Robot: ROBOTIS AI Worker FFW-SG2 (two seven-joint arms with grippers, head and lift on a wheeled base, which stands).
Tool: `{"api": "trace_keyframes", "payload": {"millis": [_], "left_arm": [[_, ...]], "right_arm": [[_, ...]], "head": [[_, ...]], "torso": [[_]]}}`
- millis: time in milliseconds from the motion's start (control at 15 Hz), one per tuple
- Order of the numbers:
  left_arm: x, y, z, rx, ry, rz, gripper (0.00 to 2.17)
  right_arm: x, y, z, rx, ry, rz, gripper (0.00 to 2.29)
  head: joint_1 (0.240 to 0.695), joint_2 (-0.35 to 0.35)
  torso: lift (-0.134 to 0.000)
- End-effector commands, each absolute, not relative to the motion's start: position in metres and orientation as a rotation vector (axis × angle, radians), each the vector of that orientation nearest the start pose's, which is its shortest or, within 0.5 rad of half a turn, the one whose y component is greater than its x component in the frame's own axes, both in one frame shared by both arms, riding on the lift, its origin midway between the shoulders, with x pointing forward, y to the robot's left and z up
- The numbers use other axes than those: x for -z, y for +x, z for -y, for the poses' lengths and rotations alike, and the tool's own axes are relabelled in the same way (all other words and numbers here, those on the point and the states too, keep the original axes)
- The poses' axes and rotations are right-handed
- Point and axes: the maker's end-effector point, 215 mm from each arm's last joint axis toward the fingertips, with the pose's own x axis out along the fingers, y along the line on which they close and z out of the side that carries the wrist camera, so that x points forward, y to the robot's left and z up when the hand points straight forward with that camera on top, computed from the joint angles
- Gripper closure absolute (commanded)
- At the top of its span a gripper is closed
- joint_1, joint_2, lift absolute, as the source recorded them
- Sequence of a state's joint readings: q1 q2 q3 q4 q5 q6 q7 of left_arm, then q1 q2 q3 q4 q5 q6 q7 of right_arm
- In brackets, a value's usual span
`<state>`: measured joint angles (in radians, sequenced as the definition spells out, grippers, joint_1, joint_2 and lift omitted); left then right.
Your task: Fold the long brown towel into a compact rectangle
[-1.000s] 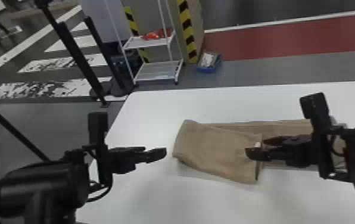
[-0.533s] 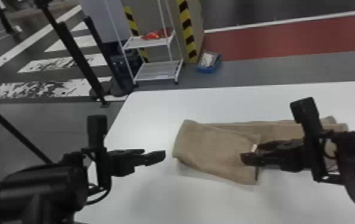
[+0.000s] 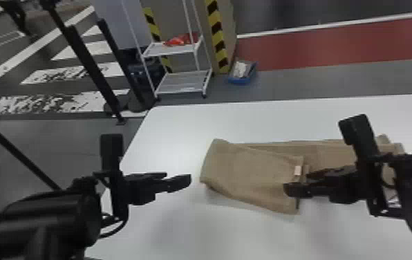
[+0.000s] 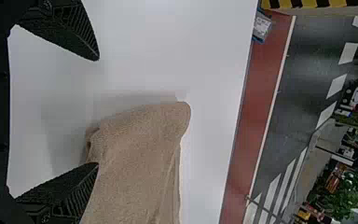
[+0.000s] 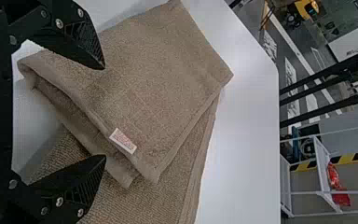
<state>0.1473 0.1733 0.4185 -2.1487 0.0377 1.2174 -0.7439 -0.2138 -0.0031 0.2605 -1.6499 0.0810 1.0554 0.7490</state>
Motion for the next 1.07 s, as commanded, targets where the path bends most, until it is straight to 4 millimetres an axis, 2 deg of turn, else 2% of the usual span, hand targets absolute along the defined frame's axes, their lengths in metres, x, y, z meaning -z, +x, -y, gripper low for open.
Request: {"api": "trace_keyframes", "payload": {"millis": [0, 200, 400, 533, 733, 1000], "left_arm": [[0.393, 0.439, -0.335, 0.283, -0.228, -0.694, 0.08], [0.394, 0.437, -0.341, 0.275, -0.228, -0.692, 0.08], [0.395, 0.436, -0.343, 0.274, -0.229, -0.694, 0.08], [0.396, 0.436, -0.344, 0.273, -0.226, -0.694, 0.08], [0.397, 0.437, -0.345, 0.274, -0.225, -0.691, 0.08], [0.397, 0.437, -0.345, 0.274, -0.225, -0.691, 0.08]], "right_arm": [[0.448, 0.493, -0.011, -0.879, 0.052, -0.801, 0.26], [0.448, 0.496, -0.012, -0.883, 0.042, -0.792, 0.41], [0.44, 0.496, -0.012, -0.883, 0.053, -0.78, 0.29], [0.436, 0.488, -0.01, -0.875, 0.06, -0.8, 0.24], [0.443, 0.484, -0.004, -0.851, 0.052, -0.84, 0.24], [0.448, 0.492, -0.001, -0.833, 0.02, -0.848, 0.24]], "head": [[0.695, 0.35], [0.695, 0.35], [0.695, 0.35], [0.695, 0.35], [0.695, 0.35], [0.695, 0.35]], "torso": [[-0.123], [-0.123], [-0.123], [-0.123], [-0.123], [-0.123]]}}
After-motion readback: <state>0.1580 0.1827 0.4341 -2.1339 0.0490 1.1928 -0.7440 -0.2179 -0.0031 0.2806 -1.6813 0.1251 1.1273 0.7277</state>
